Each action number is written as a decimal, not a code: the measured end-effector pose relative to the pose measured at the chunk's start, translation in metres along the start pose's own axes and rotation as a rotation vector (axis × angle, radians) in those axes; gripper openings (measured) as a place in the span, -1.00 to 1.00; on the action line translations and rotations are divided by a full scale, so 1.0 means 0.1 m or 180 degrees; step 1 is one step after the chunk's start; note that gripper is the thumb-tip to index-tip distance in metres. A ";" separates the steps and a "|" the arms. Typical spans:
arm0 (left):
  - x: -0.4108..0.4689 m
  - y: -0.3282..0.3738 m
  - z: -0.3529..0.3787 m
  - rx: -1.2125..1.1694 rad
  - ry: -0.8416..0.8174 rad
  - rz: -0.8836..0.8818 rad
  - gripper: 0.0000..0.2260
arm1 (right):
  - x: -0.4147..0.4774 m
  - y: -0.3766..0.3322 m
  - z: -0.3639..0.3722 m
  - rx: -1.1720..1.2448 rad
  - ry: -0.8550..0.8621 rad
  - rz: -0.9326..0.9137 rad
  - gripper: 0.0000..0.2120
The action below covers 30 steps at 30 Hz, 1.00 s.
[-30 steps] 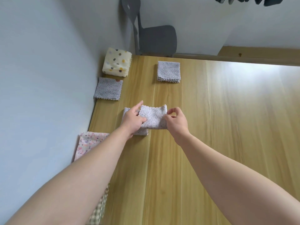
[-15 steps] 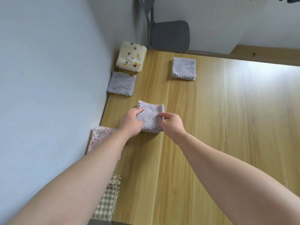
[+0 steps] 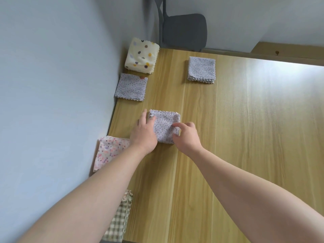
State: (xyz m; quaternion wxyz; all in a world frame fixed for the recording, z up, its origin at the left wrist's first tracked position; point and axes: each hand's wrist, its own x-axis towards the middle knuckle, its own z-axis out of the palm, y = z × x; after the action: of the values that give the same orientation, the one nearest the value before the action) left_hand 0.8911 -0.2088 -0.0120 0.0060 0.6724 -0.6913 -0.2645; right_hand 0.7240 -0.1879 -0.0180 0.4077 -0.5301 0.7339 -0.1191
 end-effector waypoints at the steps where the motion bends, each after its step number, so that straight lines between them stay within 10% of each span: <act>1: -0.01 0.01 0.01 0.0333 0.0148 0.0196 -0.40 | -0.01 0.01 0.00 -0.0519 0.0211 -0.0211 -0.61; 9: 0.16 -0.03 0.19 0.1265 -0.0437 0.0782 -0.43 | 0.10 0.08 0.00 -0.2012 0.0014 -0.1236 -0.59; 18: 0.47 0.49 -0.13 0.1119 -0.0089 0.0686 -0.57 | 0.42 0.07 -0.29 -0.1028 0.0623 -0.0879 -0.70; 30: 1.07 0.93 -0.08 0.0601 -0.0633 0.0578 -0.54 | 1.83 -0.06 -1.07 -0.1804 0.0317 -0.0027 -0.18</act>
State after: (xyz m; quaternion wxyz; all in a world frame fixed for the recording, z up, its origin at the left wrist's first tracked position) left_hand 0.7978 -0.3157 -0.0083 -0.1019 0.5753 -0.7681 -0.2619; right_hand 0.6315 -0.3785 -0.0321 0.2063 -0.6195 0.7548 0.0632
